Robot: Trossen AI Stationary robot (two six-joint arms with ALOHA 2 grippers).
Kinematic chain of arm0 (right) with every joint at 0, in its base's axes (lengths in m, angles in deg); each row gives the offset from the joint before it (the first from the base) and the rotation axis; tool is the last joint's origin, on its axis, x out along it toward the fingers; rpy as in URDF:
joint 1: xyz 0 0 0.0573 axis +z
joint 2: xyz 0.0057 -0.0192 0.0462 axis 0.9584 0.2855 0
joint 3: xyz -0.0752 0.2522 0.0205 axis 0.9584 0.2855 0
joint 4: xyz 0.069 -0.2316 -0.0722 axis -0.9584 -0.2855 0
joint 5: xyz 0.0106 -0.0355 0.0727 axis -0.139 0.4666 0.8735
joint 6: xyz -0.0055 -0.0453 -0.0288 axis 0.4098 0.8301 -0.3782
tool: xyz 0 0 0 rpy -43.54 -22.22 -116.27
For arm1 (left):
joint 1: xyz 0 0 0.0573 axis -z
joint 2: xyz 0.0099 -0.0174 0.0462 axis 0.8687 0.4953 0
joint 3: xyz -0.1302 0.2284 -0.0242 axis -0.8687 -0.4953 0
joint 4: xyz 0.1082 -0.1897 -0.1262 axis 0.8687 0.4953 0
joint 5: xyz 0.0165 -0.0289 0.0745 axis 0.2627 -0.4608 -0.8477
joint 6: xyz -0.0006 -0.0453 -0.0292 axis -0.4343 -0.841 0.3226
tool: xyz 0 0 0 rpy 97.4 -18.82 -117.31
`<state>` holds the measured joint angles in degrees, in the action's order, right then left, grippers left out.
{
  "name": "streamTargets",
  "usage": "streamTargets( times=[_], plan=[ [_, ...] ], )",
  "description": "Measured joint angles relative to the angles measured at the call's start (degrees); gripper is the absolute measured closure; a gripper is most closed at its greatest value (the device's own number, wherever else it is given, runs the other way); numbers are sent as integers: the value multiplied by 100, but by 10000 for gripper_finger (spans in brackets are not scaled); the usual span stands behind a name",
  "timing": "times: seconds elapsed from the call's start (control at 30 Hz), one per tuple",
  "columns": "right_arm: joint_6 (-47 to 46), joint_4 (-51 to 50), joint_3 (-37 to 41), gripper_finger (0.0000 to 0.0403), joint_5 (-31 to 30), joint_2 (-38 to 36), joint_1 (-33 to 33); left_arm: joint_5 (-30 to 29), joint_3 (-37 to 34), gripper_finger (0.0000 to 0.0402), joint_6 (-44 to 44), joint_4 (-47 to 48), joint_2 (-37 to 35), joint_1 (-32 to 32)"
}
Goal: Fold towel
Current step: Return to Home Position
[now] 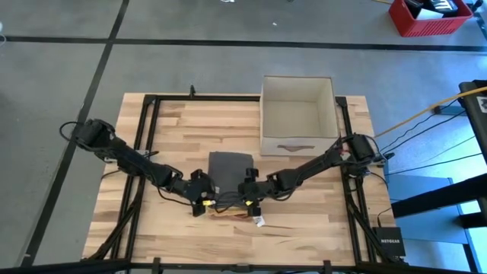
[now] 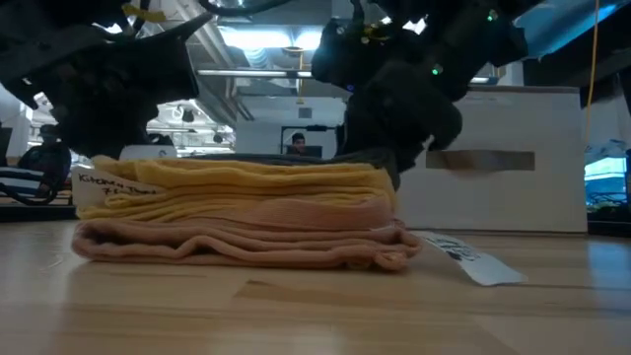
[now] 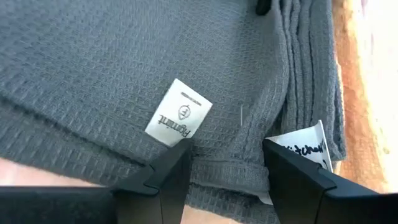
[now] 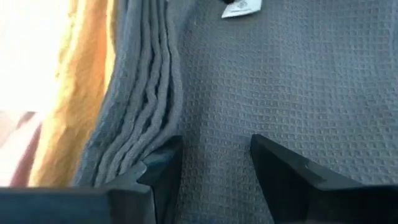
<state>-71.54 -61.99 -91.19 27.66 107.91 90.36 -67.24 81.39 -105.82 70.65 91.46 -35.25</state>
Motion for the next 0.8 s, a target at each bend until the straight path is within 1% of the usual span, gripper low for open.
streamTargets(
  times=[0.13, 0.2, 0.3, 0.37, 0.47, 0.5, 0.57, 0.6, 0.63, 0.67, 0.8],
  plan=[
    [0, -37, -10, 210, 1, 34, -7, 13, 61, 220, -120, -39, 124, 31],
    [2, -367, -109, 210, 1, -62, -9, 39, 136, 220, -101, 65, 29, 44],
    [14, -1015, -431, 210, -3, -328, -9, 90, 336, 220, 133, 191, -280, 46],
    [4, -1365, -652, 210, 1, -502, -8, 75, 503, 220, 292, 540, -584, 21],
    [-11, -1737, -867, 210, 51, -737, 25, -110, 732, 220, 568, 1095, -1012, 10],
    [-7, -1780, -894, 210, 107, -832, 33, -237, 769, 220, 767, 1177, -1153, 3],
    [267, -1960, -888, 210, 246, -1074, 28, -492, 823, 220, 1641, 978, -1433, -131],
    [415, -2030, -884, 210, 251, -1178, -16, -503, 828, 220, 2080, 808, -1558, -289],
    [510, -2071, -884, 210, 263, -1282, -89, -477, 827, 220, 2331, 645, -1679, -496],
    [553, -2142, -881, 210, 303, -1400, -171, -337, 826, 220, 2481, 494, -1771, -745],
    [485, -2412, -881, 210, 510, -1928, -498, 713, 826, 221, 2985, 331, -2018, -1609]
  ],
)
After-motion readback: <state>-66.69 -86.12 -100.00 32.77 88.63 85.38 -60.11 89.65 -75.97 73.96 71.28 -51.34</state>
